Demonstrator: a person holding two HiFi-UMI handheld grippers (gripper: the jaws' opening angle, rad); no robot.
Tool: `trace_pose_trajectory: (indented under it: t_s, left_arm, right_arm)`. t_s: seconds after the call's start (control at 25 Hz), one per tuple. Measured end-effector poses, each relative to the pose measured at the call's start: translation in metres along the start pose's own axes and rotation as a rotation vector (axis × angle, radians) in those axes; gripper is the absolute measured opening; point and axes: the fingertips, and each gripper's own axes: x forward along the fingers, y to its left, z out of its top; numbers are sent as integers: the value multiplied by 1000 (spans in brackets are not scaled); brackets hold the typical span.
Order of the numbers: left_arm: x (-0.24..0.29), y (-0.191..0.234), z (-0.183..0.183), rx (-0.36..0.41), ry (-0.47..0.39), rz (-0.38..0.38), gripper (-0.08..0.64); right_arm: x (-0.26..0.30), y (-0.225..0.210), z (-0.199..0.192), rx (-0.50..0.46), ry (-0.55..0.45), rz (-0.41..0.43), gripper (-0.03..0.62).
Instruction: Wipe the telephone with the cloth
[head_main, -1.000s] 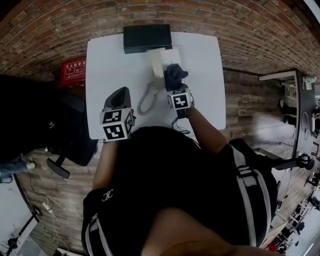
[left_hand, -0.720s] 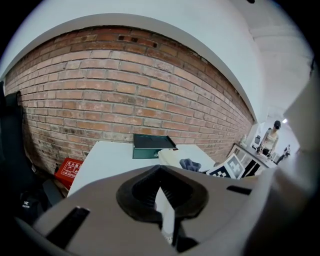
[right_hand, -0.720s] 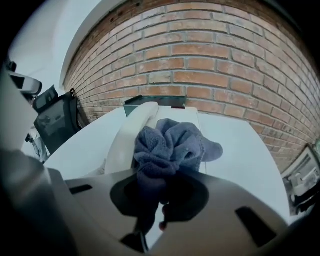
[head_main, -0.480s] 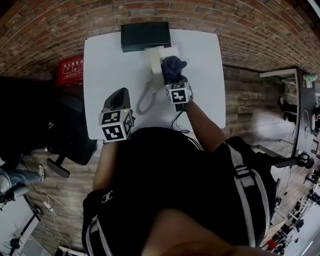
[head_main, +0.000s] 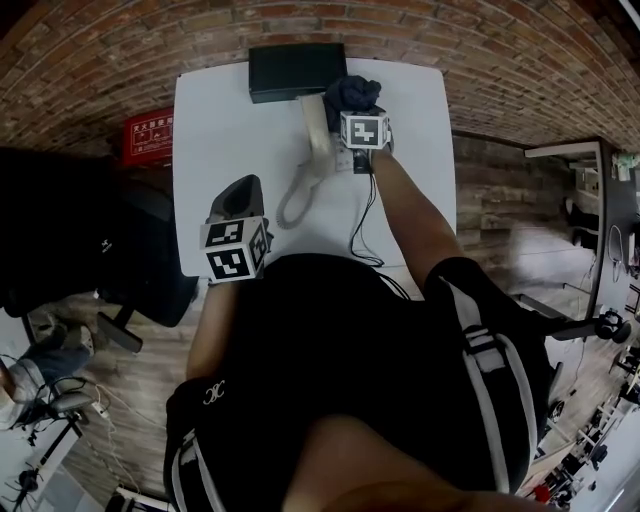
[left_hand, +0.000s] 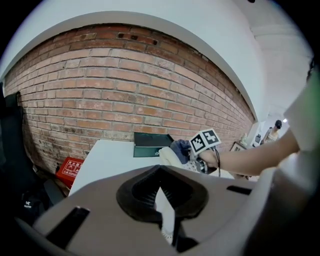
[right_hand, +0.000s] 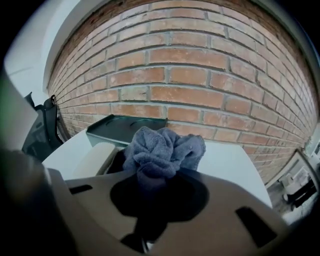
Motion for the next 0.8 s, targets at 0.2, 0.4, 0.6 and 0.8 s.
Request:
trace_pose_trajectory:
  t_s: [0.2,0.4,0.6,0.8]
  left_arm:
    - [-2,3,1,-3,-7,6,-3]
    - [-3,-1,4,3,-18,-13,-3]
    - [-2,-9,3,17,-18,-45,-3]
    - [-2,-20,5,27,-24,-86,-3]
  right_arm:
    - [6,-5,13,-32,35,29,31]
    - [-15,-1,-9,-24,-5,25,31]
    - [-40,0,-49,25,5,26,31]
    - [-64,7,-100,19,75,42,31]
